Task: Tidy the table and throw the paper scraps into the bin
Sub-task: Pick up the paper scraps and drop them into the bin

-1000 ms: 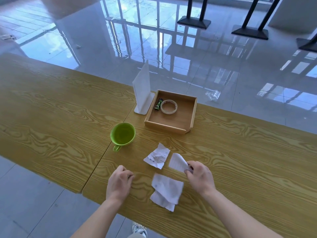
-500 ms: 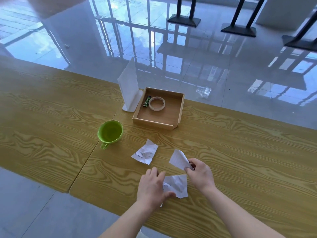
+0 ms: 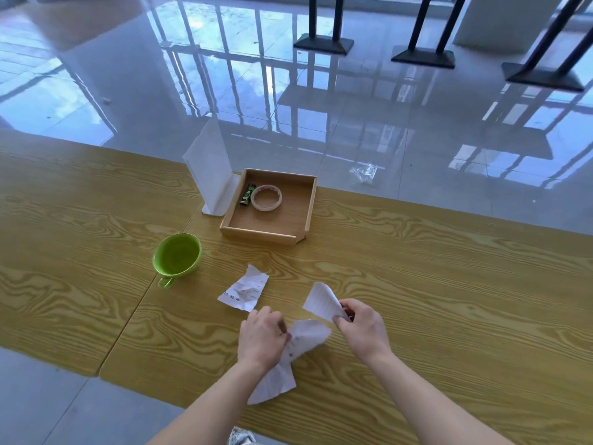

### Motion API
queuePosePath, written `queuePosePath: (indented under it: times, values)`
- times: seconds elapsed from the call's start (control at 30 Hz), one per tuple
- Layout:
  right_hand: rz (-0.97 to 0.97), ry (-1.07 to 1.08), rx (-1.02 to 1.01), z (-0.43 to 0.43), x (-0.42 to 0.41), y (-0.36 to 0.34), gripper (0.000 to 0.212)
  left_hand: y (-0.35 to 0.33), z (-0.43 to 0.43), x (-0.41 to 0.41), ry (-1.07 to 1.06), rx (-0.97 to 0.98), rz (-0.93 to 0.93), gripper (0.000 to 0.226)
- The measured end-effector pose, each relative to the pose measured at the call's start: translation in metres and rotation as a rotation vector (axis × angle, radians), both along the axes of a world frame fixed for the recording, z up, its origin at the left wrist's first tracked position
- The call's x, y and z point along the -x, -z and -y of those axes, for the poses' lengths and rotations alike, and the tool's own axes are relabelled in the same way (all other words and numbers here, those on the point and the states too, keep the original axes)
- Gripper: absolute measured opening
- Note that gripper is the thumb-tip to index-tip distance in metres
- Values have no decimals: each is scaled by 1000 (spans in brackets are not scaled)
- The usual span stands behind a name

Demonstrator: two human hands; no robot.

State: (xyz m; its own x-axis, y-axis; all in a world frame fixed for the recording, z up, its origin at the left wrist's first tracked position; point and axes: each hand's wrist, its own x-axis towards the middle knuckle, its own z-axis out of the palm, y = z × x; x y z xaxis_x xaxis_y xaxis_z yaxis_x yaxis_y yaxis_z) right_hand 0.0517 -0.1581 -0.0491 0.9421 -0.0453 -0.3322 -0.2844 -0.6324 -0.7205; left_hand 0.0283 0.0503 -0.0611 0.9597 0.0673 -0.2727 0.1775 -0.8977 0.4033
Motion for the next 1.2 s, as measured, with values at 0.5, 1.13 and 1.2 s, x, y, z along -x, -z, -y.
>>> queuePosePath:
  times: [0.5, 1.13, 1.2]
  values:
    - [116, 260, 74, 27, 21, -26, 30, -43, 7, -33, -109, 449, 131, 14]
    - [96, 749, 317, 105, 171, -49, 19, -81, 131, 6, 352, 524, 62, 15]
    - [107, 788, 330, 124, 190, -48, 19, -82, 156, 20, 395, 521, 66, 17]
